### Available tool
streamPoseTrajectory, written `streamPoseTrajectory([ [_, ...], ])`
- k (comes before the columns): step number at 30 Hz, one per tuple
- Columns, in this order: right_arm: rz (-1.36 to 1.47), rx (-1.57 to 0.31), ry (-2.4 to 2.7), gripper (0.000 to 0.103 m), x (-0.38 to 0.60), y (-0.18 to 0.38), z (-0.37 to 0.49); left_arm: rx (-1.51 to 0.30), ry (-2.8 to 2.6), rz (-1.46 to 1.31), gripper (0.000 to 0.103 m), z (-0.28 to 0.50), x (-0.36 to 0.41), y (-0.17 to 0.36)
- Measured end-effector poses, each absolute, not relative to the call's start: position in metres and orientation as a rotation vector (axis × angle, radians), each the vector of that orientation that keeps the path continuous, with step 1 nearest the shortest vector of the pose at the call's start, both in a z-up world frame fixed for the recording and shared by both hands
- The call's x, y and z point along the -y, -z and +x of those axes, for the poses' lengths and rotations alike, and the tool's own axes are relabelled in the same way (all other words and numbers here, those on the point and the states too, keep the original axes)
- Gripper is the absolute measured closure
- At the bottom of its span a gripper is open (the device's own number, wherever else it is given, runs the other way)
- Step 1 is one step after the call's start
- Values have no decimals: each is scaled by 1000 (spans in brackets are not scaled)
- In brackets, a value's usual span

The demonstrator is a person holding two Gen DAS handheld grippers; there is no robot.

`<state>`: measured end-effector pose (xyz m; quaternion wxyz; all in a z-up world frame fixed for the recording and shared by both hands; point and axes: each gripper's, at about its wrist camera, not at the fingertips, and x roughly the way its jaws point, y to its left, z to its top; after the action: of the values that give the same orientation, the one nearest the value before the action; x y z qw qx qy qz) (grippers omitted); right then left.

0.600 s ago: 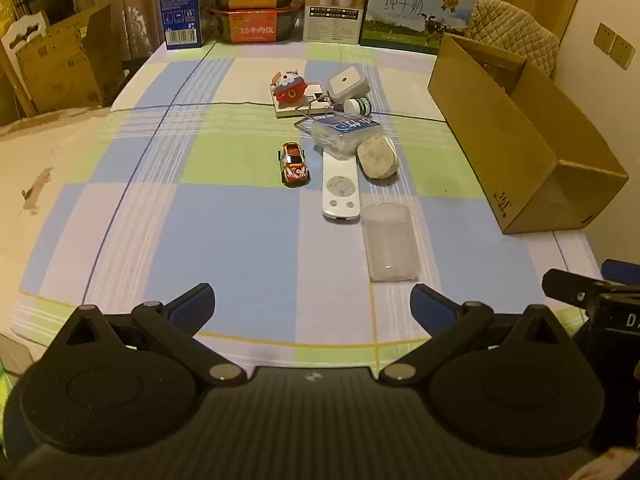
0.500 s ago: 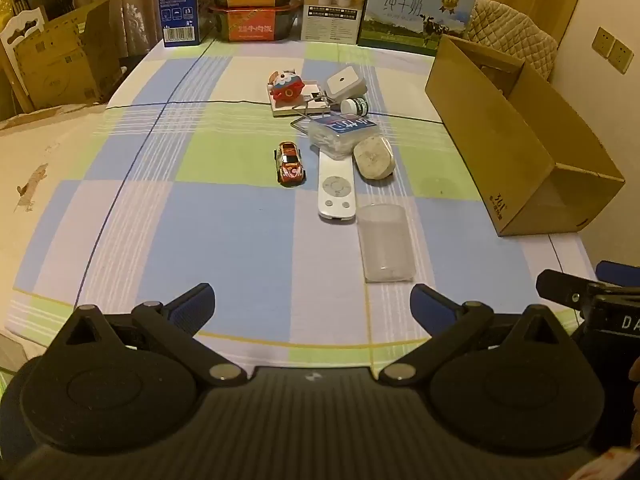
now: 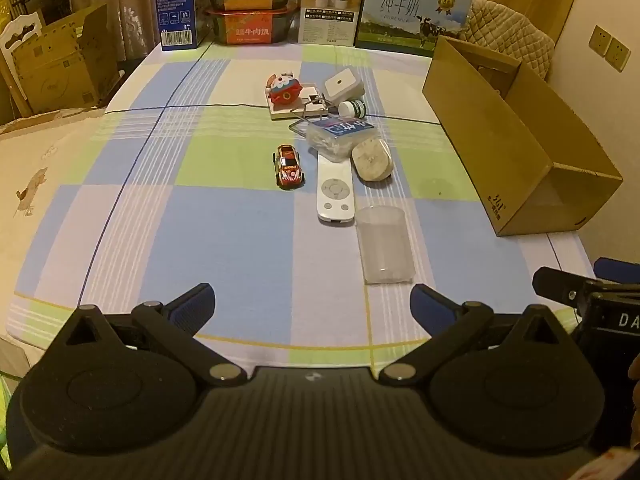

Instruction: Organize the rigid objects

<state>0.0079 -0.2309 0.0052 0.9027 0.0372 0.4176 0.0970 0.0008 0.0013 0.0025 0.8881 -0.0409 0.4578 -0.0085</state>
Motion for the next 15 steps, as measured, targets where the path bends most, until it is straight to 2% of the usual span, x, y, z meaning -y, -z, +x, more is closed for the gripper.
streamPoseTrajectory([
  [15, 81, -855, -199, 2, 233, -7, 7, -941, 21, -87, 1, 0, -1, -7],
])
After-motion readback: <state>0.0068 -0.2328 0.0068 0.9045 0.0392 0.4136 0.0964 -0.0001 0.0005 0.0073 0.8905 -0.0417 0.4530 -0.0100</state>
